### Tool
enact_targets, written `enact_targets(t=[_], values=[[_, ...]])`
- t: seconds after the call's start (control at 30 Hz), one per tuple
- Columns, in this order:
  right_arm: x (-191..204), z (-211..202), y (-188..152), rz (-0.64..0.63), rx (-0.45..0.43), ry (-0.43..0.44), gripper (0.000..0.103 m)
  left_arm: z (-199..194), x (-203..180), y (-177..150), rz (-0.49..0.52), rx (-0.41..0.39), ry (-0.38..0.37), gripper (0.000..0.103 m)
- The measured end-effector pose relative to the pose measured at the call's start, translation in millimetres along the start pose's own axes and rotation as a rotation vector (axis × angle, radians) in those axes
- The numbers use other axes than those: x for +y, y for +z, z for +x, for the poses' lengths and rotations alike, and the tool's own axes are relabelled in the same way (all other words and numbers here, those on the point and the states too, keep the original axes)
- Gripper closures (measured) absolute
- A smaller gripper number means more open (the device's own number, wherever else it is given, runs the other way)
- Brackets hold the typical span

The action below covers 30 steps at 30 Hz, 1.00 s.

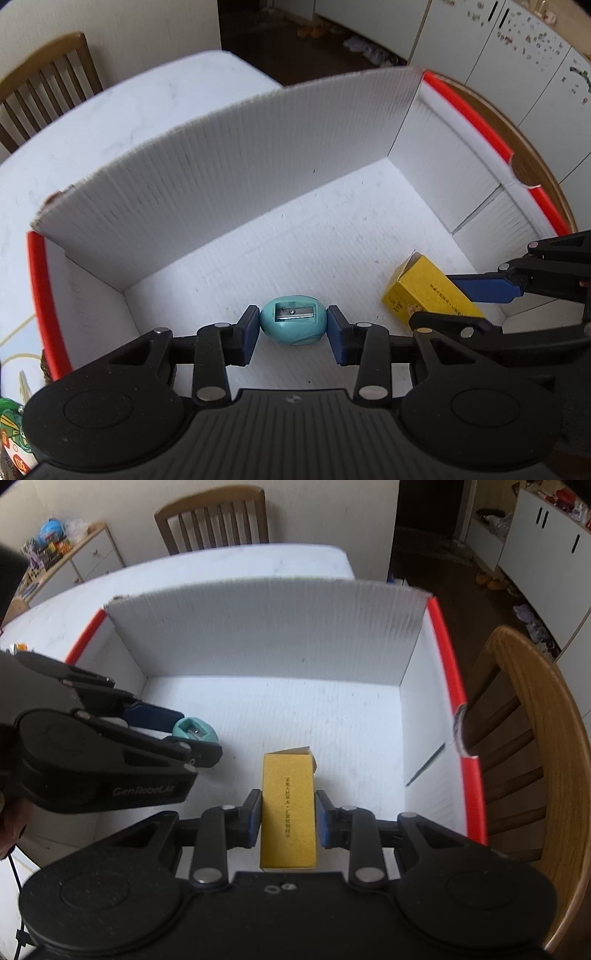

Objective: Organize objects
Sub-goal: 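Carry both items into the red box and open both grippers to release, then withdraw both grippers from the box back over the table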

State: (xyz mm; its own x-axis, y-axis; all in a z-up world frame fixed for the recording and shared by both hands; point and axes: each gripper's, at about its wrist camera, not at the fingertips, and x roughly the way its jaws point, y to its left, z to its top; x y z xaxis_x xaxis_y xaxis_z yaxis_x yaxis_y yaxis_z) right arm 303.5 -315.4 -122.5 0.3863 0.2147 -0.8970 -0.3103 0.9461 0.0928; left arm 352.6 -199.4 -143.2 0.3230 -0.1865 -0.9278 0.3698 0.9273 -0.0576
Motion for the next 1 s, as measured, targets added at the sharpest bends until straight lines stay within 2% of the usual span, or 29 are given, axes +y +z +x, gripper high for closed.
enact_targets(t=[0.27,0.5,0.53,0.6,0.67,1.0], values=[[1,15,1,-0.006,0.083,-0.013,0.075,17,2,4,-0.016,0.111,-0.003,0.064],[-2,17,3,-0.016,0.114,-0.014,0.075,16,-4,4,0.017,0.119,0.015,0.063],[-1,18,3,-0.016,0.119,-0.011,0.075,15,-4,3,0.021,0.117,0.019,0.063],[-1,17,3,-0.02,0.12,0.0,0.075,13,-4,3,0.018,0.104,0.025,0.05],[0,16,3,-0.028,0.137,0.006,0.073,8,-3,2,0.013,0.082,0.025,0.042],[0,-9,0,-0.004,0.06,0.021,0.07,-32,-4,-7,-0.014,-0.033,-0.008,0.041]])
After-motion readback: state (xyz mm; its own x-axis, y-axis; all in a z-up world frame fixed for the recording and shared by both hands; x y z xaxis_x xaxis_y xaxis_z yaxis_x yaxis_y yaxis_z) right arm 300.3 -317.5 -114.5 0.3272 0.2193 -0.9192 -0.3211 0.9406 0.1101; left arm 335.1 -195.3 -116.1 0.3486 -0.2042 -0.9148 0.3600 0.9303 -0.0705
